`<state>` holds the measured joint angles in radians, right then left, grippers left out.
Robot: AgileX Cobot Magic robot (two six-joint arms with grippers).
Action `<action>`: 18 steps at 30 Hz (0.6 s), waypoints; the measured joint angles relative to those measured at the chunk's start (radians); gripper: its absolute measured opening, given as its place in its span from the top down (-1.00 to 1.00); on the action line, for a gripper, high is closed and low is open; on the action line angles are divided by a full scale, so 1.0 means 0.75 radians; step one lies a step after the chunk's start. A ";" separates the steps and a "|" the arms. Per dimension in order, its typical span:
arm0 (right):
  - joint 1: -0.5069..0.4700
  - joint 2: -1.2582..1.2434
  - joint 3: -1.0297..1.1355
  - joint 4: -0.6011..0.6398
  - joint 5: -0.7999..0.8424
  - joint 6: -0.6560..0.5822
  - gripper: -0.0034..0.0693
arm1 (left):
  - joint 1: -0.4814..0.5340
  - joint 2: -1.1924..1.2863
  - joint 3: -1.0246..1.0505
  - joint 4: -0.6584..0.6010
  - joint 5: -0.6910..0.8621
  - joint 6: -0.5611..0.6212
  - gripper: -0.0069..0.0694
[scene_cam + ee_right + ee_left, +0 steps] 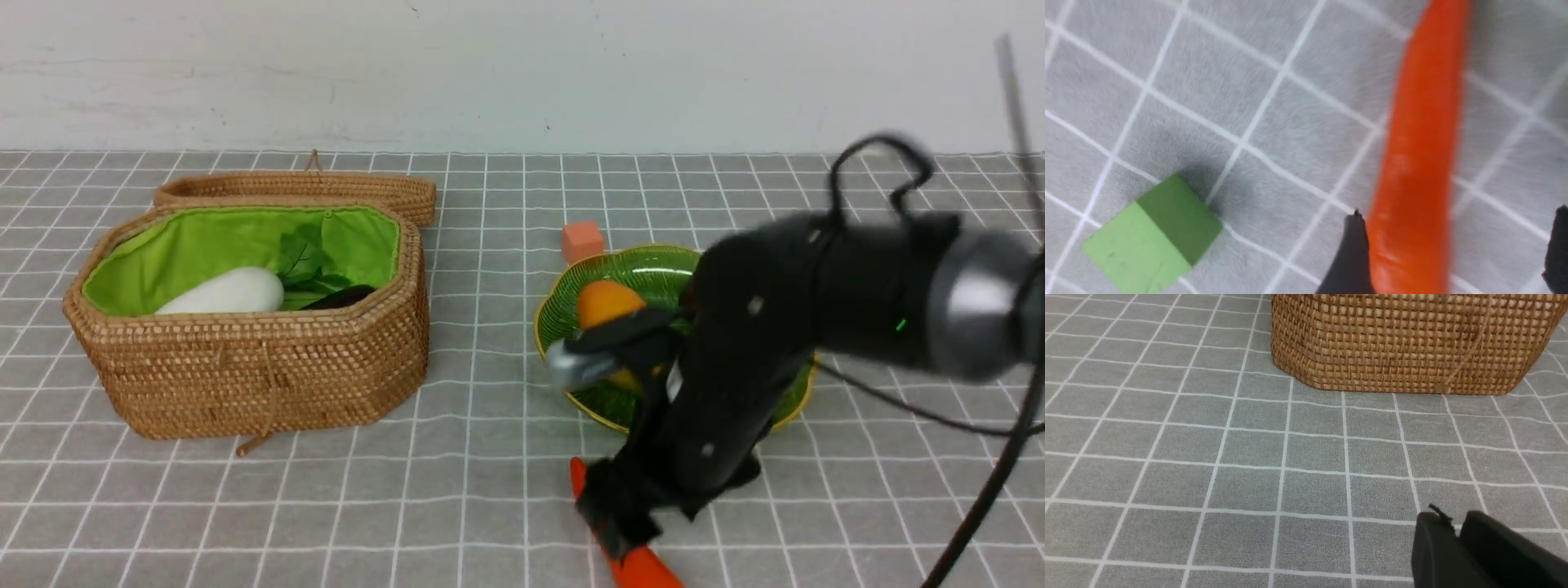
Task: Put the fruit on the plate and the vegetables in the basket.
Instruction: Use the right arm to grab a carrot and put it into the left basket
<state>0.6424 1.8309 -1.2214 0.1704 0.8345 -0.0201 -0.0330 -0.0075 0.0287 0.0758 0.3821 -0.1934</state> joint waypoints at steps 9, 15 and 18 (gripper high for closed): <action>0.015 0.105 -0.007 0.000 0.002 -0.027 0.07 | 0.000 0.000 0.000 0.000 0.000 0.000 0.58; 0.015 0.104 -0.364 0.149 0.236 -0.238 0.02 | 0.000 0.000 0.000 0.000 0.000 0.000 0.58; 0.015 0.112 -0.594 0.232 0.261 -0.322 0.02 | 0.000 0.000 0.000 0.000 0.000 0.000 0.58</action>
<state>0.6535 1.9149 -1.6666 0.3446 1.0302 -0.2613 -0.0330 -0.0075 0.0287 0.0758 0.3821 -0.1931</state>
